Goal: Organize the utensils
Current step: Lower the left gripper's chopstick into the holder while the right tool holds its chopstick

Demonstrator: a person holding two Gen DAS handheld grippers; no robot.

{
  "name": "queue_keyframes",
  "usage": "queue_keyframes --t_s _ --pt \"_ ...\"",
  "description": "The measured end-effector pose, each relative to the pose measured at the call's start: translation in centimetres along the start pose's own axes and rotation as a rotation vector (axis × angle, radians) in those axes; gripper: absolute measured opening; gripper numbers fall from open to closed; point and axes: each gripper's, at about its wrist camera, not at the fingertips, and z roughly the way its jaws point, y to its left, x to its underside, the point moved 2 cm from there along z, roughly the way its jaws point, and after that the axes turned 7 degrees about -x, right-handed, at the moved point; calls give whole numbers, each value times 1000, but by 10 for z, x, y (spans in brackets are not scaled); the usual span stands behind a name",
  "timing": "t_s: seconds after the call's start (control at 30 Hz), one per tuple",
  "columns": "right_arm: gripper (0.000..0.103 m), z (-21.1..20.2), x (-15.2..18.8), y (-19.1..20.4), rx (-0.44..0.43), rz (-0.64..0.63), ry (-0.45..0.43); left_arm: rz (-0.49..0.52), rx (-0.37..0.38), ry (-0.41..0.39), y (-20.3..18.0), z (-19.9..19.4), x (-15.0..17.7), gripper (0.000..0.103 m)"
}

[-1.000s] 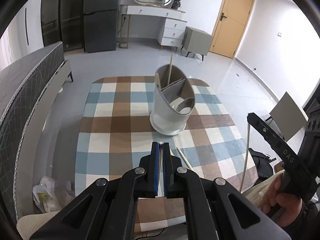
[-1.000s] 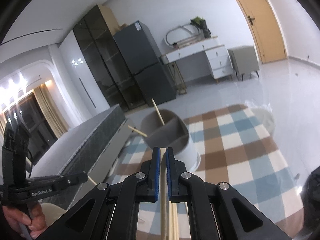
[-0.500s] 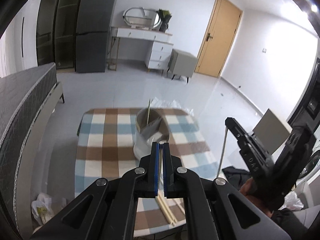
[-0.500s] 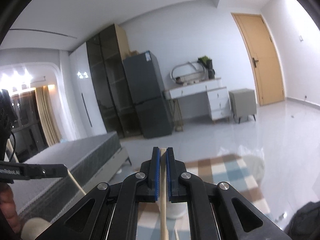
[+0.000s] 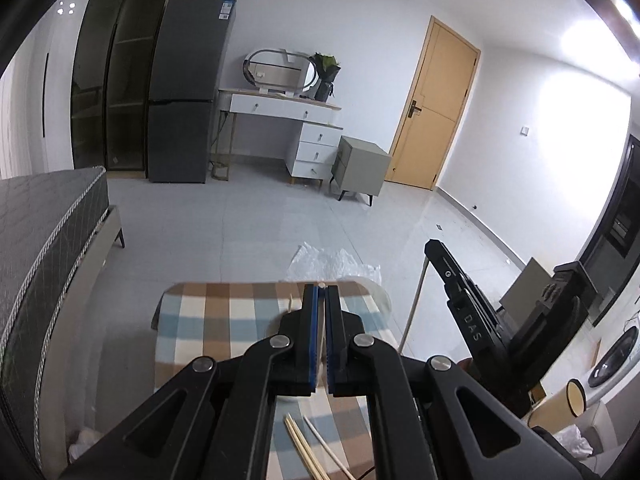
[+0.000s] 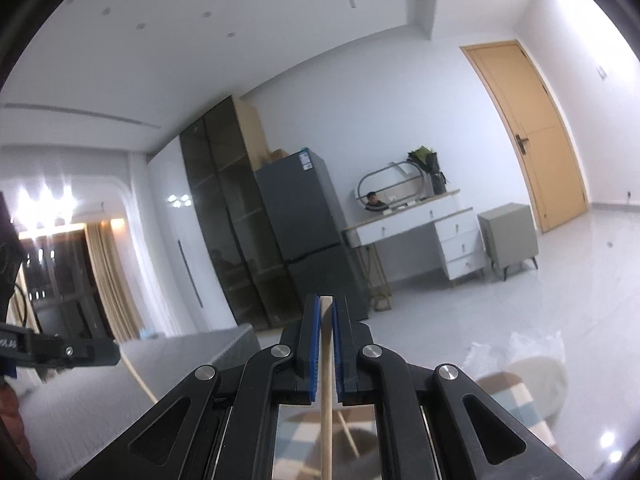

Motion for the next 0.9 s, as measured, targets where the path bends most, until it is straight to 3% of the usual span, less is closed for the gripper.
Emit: queue_keyframes --t_s 0.27,0.5,0.7,0.9 --pt "5 70 13 -37 -5 123 -4 -3 -26 24 23 54 -20 0" --pt "6 115 44 -62 6 166 17 -5 -29 68 30 94 -17 0" --pt "6 127 57 -73 14 175 -12 -12 0 126 31 113 -7 0" --pt "6 132 68 -75 17 142 20 -9 3 161 30 116 4 0"
